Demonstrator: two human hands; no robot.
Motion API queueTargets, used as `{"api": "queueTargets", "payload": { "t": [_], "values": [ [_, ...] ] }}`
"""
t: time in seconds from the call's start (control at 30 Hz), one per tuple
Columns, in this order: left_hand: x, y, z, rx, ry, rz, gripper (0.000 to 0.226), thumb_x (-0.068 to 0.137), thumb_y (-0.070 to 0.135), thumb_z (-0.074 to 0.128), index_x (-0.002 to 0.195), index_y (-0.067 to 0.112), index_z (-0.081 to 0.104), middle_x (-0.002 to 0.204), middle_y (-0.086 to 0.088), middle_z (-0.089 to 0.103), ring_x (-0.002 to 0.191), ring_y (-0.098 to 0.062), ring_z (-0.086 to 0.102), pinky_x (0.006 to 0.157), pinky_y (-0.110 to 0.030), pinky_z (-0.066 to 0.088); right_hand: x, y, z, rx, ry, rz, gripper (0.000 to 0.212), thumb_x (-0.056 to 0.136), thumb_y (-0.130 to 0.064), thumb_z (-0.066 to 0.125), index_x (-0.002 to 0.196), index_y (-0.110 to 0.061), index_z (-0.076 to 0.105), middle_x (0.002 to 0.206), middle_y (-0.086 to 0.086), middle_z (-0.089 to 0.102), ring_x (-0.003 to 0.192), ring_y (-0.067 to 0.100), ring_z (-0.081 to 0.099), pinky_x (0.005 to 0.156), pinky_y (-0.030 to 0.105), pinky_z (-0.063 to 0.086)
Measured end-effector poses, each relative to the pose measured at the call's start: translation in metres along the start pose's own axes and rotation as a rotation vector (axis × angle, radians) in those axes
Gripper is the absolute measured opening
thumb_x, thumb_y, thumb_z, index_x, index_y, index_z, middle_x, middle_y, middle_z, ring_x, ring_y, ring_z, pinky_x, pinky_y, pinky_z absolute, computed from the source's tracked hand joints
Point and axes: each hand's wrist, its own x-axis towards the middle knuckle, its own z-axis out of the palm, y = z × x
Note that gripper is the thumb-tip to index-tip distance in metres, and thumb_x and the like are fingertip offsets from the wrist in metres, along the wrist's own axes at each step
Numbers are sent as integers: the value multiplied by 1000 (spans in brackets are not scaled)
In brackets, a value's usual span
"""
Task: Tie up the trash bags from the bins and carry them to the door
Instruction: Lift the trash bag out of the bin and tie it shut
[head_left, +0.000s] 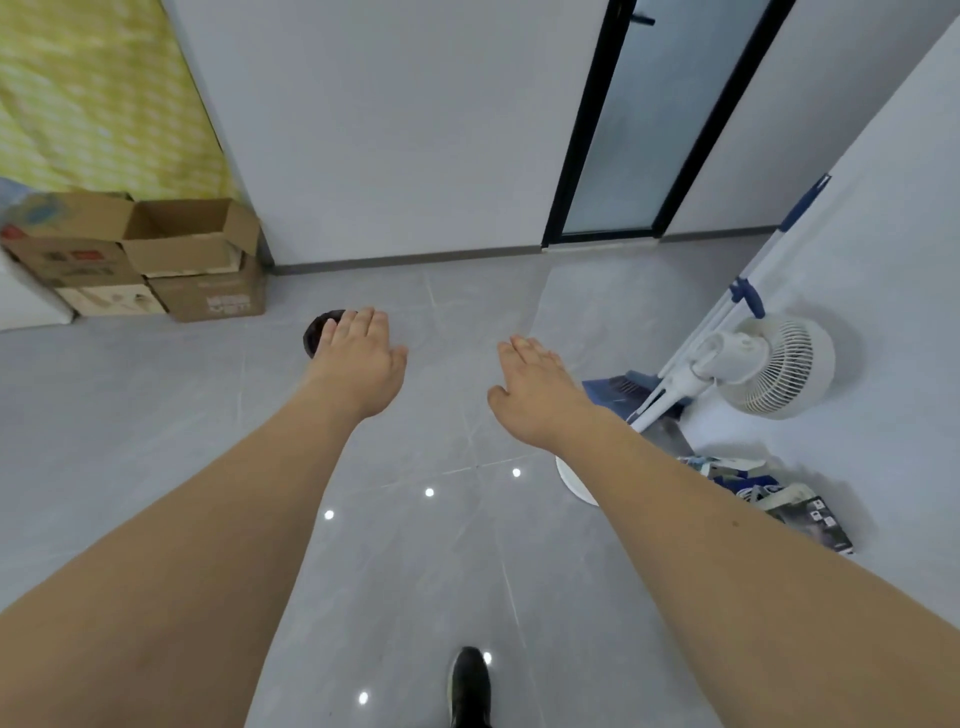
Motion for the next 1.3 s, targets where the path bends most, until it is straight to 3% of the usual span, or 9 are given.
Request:
{"api": "queueTargets", "payload": {
  "t": [0.27,0.87,1.13,1.3],
  "values": [
    [127,-31,18,5,-29,-42,58,100,36,34,147,3,29,155,-16,28,142,-31,22,116,-44,11,137,14,-20,-5,-49,-12,63,98,-26,34,153,-5,9,163,13,3,149,26,0,120,39,1],
    [414,-182,70,-22,-178,-87,60,102,38,26,152,5,19,160,-13,19,147,-28,13,120,-43,7,473,-46,-16,60,-175,-7,63,99,-25,31,154,-7,5,163,12,0,149,24,-2,121,38,-1],
    [509,-273,178,-17,-240,-202,60,102,38,27,152,5,18,160,-13,17,148,-27,10,120,-43,7,634,-46,85,68,-259,-37,62,99,-24,31,154,-7,7,163,12,2,149,24,0,121,38,0],
    [549,-340,314,-50,-264,-220,60,101,37,31,150,4,22,159,-13,21,146,-29,15,119,-44,10,725,-43,211,102,-296,1,61,100,-25,30,154,-7,7,163,11,2,149,24,0,121,38,1]
  ]
}}
